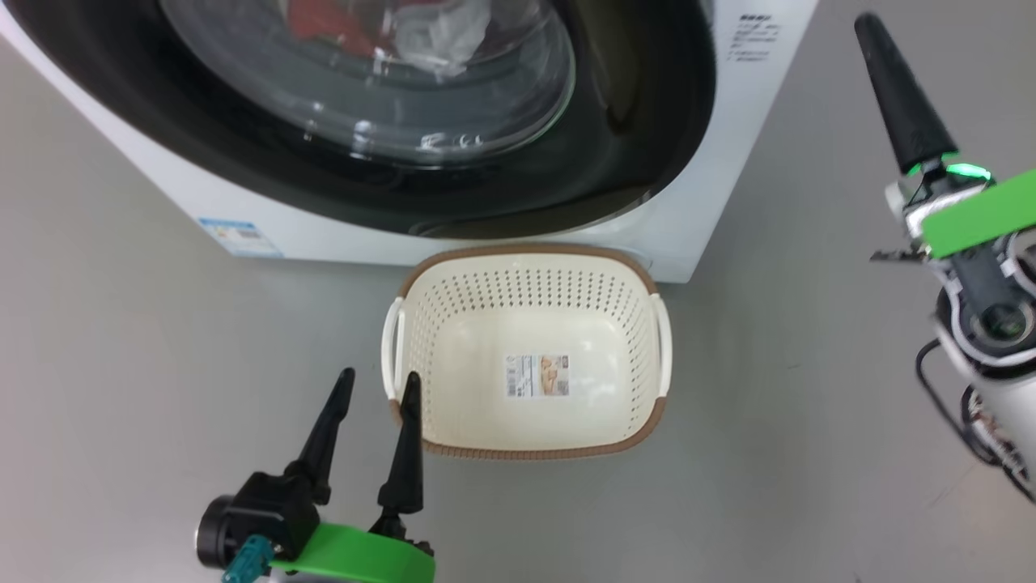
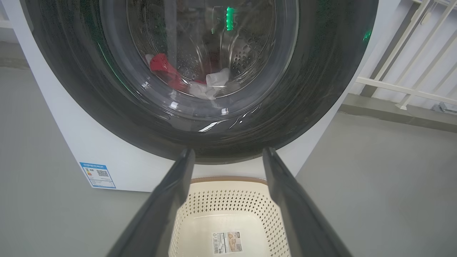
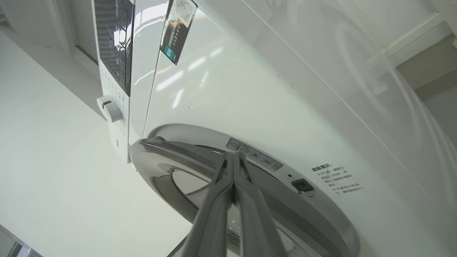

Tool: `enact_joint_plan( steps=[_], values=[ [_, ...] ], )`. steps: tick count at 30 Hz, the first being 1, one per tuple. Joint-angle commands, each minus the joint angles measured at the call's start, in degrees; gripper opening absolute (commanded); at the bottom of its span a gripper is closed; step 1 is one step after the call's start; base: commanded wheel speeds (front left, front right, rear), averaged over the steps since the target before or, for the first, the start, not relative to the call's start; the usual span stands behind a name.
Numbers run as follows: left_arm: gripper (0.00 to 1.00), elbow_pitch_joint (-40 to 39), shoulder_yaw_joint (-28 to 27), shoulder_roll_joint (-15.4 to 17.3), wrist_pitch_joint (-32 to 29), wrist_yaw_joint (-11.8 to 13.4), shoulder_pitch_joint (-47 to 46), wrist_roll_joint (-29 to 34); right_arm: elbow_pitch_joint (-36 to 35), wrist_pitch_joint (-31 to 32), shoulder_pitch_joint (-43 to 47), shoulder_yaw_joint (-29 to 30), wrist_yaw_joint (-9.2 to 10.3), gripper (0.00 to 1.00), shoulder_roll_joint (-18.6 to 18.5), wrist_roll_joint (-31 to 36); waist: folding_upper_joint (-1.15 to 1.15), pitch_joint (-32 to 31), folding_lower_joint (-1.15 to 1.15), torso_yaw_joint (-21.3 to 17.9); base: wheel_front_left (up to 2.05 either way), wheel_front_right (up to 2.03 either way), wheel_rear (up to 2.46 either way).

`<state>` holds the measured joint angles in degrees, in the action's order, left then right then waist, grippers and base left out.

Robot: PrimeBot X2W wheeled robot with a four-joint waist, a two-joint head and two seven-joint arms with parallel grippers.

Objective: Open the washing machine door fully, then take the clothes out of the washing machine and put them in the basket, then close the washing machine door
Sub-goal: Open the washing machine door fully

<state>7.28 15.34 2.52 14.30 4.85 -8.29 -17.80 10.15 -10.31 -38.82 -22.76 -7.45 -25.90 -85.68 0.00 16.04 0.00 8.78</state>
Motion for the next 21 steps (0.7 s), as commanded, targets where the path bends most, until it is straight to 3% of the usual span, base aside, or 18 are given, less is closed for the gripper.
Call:
enact_joint_plan(
  steps=[1,5,11,21],
  values=[
    [1.00,-1.64,-1.00,0.36,0.70,0.48,-1.94,-0.40,-1.92,1.98,-1.87,0.08,-0.03,0.00,-1.21,-3.03,0.00,2.12,0.00,1.59,0.00,0.00,0.00],
    [1.00,-1.83,-0.51,0.36,0.70,0.68,-2.75,-0.72,-2.10,5.35,-3.84,0.79,-0.03,0.00,-1.85,-5.93,0.00,3.47,0.00,2.16,0.00,0.00,0.00],
    [1.00,-1.94,0.41,0.36,0.70,0.80,-4.44,-1.22,-0.83,15.41,-7.38,3.34,-0.03,0.00,-1.86,-11.47,0.00,5.98,0.00,3.28,0.00,0.00,0.00],
    [1.00,-1.96,2.09,0.36,0.70,1.20,-5.90,-2.42,4.77,30.56,-11.64,7.99,-0.03,0.00,-0.30,-14.06,0.00,8.30,0.00,5.15,0.00,0.00,0.00]
  ],
)
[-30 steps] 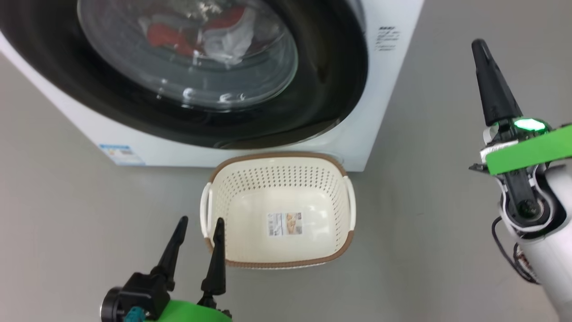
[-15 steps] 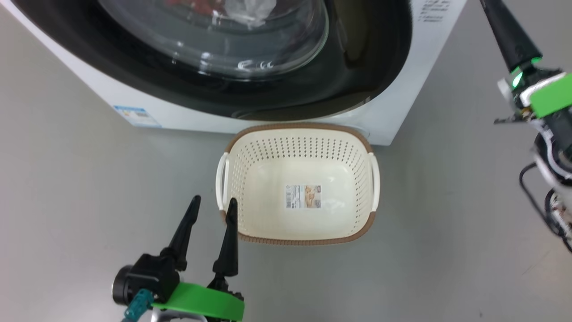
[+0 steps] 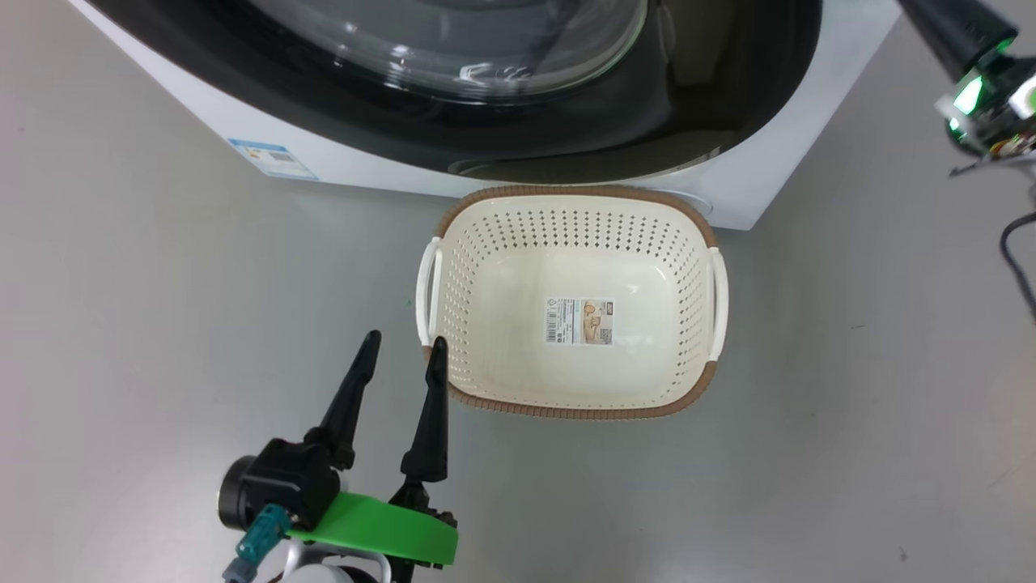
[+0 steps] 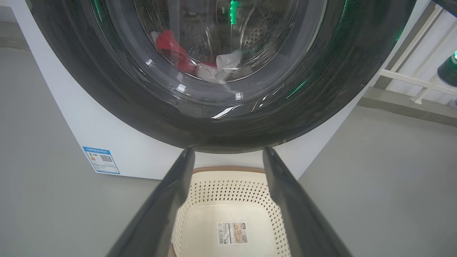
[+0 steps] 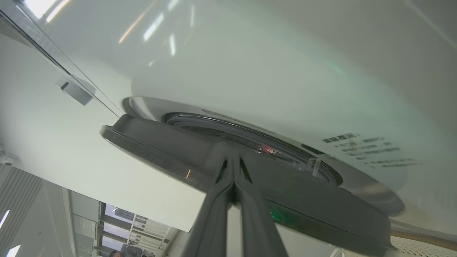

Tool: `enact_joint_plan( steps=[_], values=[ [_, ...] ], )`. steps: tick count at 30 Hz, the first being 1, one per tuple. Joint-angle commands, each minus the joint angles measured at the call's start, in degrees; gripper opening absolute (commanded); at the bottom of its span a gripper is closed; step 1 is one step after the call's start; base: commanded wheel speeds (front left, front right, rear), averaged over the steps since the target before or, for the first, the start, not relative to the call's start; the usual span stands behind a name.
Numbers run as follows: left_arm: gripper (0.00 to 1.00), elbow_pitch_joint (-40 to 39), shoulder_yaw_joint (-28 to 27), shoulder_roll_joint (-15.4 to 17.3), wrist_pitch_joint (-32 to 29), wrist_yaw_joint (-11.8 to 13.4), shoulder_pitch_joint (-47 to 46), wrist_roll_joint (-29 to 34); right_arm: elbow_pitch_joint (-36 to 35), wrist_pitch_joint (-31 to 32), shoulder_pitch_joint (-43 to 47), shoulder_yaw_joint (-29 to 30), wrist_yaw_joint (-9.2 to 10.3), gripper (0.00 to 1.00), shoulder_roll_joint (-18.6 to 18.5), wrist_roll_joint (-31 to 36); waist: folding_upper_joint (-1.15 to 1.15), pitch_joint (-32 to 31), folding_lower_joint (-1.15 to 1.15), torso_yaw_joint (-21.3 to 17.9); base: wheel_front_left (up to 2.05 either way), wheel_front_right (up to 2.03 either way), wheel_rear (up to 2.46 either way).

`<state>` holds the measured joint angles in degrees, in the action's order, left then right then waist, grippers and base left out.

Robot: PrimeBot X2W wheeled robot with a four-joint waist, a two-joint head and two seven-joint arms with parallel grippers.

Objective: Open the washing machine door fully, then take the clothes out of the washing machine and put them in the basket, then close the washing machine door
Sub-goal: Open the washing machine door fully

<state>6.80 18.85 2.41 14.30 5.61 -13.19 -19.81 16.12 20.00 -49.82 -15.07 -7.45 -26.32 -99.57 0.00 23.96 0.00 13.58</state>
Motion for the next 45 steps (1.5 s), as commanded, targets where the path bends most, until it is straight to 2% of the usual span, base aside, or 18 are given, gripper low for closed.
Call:
enact_joint_plan(
  steps=[1,9,27,45],
  values=[
    [1.00,-1.53,-1.27,0.46,0.70,0.48,-1.10,-0.51,-0.77,1.09,-0.93,0.84,-0.03,0.00,0.39,-0.25,0.00,0.59,0.00,0.51,0.00,0.00,0.00],
    [1.00,-1.63,-0.60,0.46,0.70,0.69,-1.63,-0.99,2.73,7.88,-2.29,3.28,-0.03,0.00,2.77,-0.17,0.00,1.62,0.00,1.39,0.00,0.00,0.00],
    [1.00,-2.20,0.86,0.46,0.70,1.33,-2.32,-2.41,5.11,11.54,-4.00,6.50,-0.03,0.00,5.21,4.66,0.00,3.18,0.00,3.07,0.00,0.00,0.00],
    [1.00,-1.11,-0.09,0.46,0.70,0.87,-0.55,-1.79,2.75,16.36,3.28,4.00,-0.03,0.00,9.04,7.51,0.00,-2.19,0.00,1.26,0.00,0.00,0.00]
  ],
)
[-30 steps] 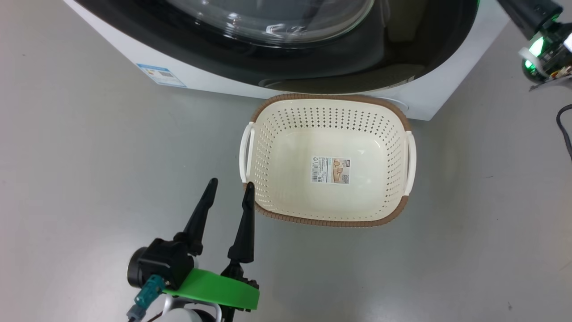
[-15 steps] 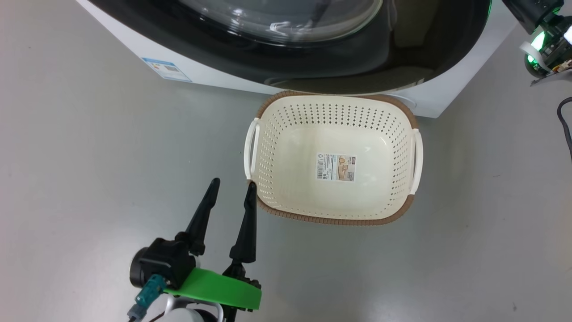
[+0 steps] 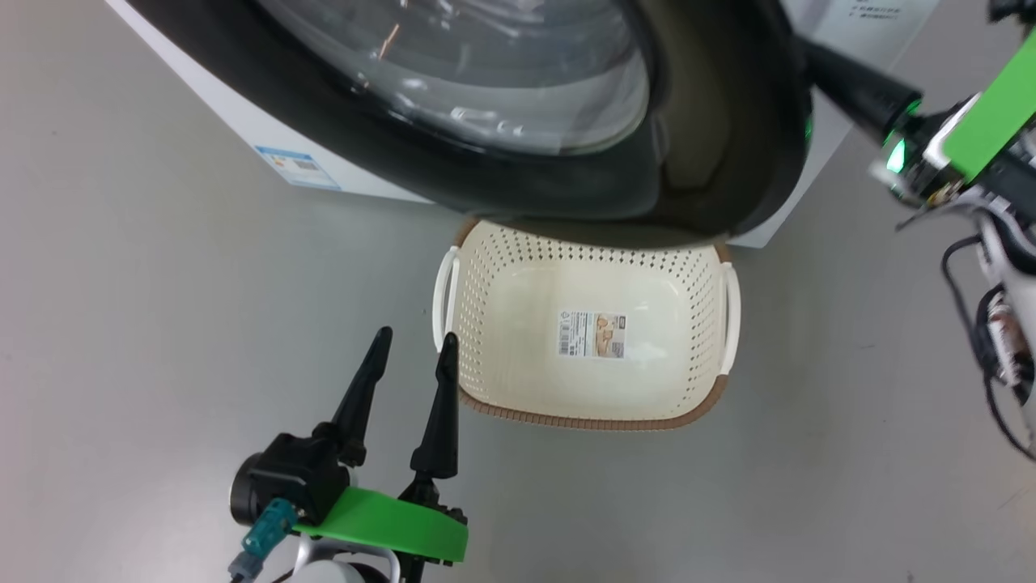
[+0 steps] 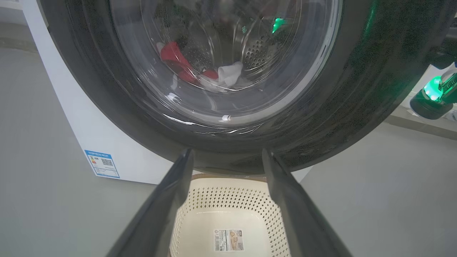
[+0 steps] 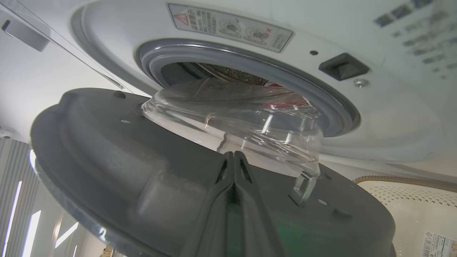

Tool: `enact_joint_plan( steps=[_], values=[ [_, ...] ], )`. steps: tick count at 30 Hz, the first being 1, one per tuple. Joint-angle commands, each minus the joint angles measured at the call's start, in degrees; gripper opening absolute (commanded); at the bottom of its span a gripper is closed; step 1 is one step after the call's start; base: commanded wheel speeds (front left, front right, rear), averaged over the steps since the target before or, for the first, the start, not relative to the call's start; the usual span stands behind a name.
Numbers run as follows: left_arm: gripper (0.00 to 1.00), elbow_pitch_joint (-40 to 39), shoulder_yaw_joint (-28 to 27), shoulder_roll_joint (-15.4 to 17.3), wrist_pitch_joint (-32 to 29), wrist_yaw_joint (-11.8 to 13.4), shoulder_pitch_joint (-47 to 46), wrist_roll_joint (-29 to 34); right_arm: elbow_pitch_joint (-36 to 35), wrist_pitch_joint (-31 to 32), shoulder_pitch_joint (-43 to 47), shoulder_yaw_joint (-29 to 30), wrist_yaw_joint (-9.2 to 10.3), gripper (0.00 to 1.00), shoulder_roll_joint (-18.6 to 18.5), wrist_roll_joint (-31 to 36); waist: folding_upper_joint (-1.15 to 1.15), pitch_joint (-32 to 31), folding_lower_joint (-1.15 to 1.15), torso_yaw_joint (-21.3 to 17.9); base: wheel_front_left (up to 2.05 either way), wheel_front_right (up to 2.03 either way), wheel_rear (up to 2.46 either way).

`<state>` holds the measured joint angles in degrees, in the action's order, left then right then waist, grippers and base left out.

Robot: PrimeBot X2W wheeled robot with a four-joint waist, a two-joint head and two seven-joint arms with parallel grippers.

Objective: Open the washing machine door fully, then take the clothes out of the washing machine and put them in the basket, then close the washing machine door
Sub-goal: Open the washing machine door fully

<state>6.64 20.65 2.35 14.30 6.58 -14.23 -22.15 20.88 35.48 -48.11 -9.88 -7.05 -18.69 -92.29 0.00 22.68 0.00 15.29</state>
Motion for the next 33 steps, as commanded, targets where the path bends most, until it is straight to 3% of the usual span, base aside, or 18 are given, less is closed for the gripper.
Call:
enact_joint_plan(
  steps=[1,24,33],
  values=[
    [1.00,-0.88,-1.98,0.53,0.70,-0.17,0.70,0.64,-2.29,1.15,2.13,-1.48,-0.44,0.00,1.60,0.43,0.00,-1.29,0.00,-0.59,0.00,0.00,0.00],
    [1.00,-0.45,-3.48,0.53,0.70,-1.05,3.79,1.83,-8.35,6.32,12.02,-3.71,-0.44,0.00,4.66,0.38,0.00,-6.22,0.00,-1.79,0.00,0.00,0.00],
    [1.00,-0.39,-3.76,0.53,0.70,-1.48,4.06,1.79,-8.58,4.96,13.35,-3.00,-0.44,0.03,5.35,1.98,0.00,-7.00,0.00,-1.87,0.00,0.00,0.00]
  ],
)
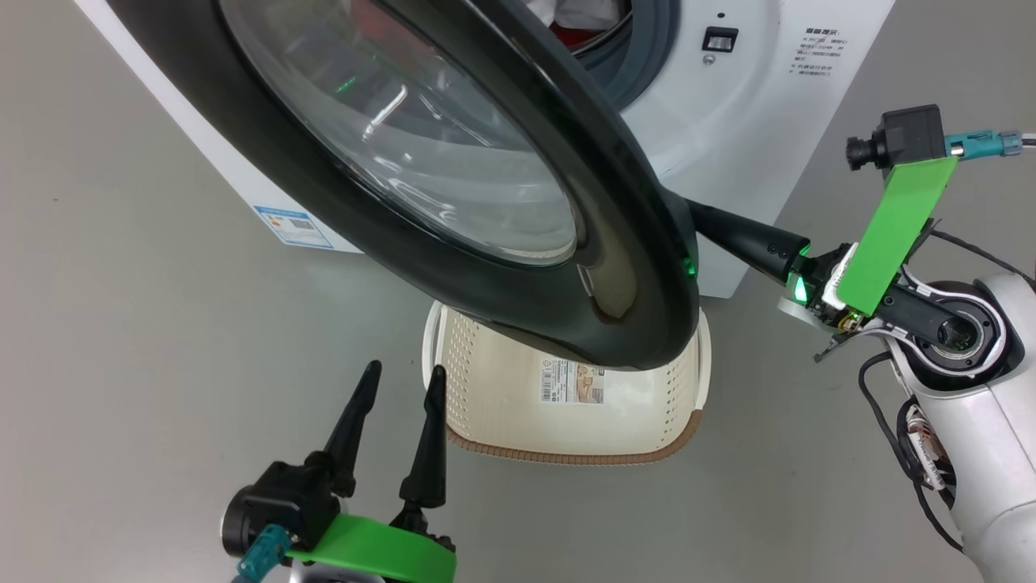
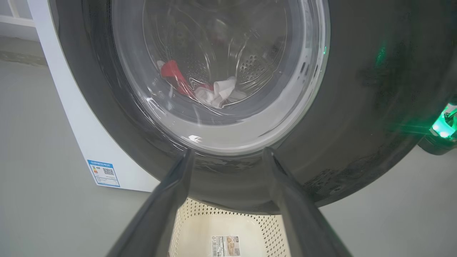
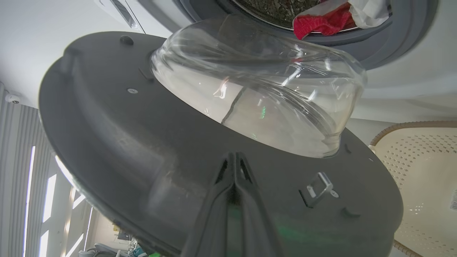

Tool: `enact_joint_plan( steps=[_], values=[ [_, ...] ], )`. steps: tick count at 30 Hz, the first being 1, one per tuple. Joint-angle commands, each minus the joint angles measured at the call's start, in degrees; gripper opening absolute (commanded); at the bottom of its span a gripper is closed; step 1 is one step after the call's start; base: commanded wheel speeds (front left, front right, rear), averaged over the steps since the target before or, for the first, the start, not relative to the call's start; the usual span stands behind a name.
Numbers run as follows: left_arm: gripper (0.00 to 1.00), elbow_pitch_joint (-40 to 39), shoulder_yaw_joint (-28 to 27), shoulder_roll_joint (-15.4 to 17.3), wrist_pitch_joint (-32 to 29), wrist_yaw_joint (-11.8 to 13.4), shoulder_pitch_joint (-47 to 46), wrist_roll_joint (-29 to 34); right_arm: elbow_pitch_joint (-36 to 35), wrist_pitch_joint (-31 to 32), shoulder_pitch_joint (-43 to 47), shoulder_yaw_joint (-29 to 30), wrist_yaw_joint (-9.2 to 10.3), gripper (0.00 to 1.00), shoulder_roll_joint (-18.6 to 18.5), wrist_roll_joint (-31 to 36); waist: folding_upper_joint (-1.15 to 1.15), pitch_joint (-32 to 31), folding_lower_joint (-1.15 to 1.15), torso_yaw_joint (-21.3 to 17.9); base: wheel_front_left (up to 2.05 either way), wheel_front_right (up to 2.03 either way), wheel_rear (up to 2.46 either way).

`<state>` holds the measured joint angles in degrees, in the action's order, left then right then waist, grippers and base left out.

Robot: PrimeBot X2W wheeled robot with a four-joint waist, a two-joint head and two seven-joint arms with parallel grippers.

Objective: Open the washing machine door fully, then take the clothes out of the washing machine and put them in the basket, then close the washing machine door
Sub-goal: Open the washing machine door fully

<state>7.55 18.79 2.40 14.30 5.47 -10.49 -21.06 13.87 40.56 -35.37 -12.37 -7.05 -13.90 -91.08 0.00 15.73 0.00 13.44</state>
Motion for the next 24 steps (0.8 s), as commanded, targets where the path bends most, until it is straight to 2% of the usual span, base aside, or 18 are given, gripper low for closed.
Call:
enact_joint_plan(
  steps=[1,5,8,12,13,14,24],
  values=[
    [1.00,-1.26,-1.92,0.48,0.70,-0.45,0.36,0.69,-1.41,-0.43,0.74,-0.43,-0.44,0.05,0.48,1.07,0.00,-0.13,0.00,-0.04,0.00,0.00,0.00],
    [1.00,-1.23,-2.00,0.48,0.70,-0.87,0.56,0.71,-1.04,-1.74,1.53,-0.16,-0.44,0.16,-0.01,2.00,0.00,-0.50,0.00,-0.20,0.00,0.00,0.00],
    [1.00,-1.22,-2.20,0.48,0.70,-1.13,0.87,0.74,-1.00,-2.72,2.29,0.12,-0.44,0.29,-0.33,2.27,0.00,-0.88,0.00,-0.51,0.00,0.00,0.00],
    [1.00,-1.03,-2.81,0.48,0.70,-1.54,1.46,0.96,-1.05,-4.30,3.42,0.45,-0.44,0.51,-0.28,2.33,0.00,-1.66,0.00,-1.33,0.00,0.00,0.00],
    [1.00,-0.93,-3.21,0.48,0.70,-1.85,1.71,1.13,-1.14,-5.11,4.08,0.54,-0.44,0.86,-0.25,2.43,0.00,-1.96,0.00,-1.74,0.00,0.00,0.00],
    [1.00,-0.89,-3.42,0.48,0.70,-2.04,1.80,1.18,-1.22,-5.50,4.47,0.53,-0.44,0.98,-0.24,2.49,0.00,-2.14,0.00,-1.96,0.00,0.00,0.00],
    [1.00,-0.50,-6.17,0.48,0.70,-3.63,3.11,2.04,-1.68,-10.98,9.71,-0.11,-0.44,1.00,-1.20,4.33,0.00,-3.77,0.00,-4.40,0.00,0.00,0.00]
  ],
)
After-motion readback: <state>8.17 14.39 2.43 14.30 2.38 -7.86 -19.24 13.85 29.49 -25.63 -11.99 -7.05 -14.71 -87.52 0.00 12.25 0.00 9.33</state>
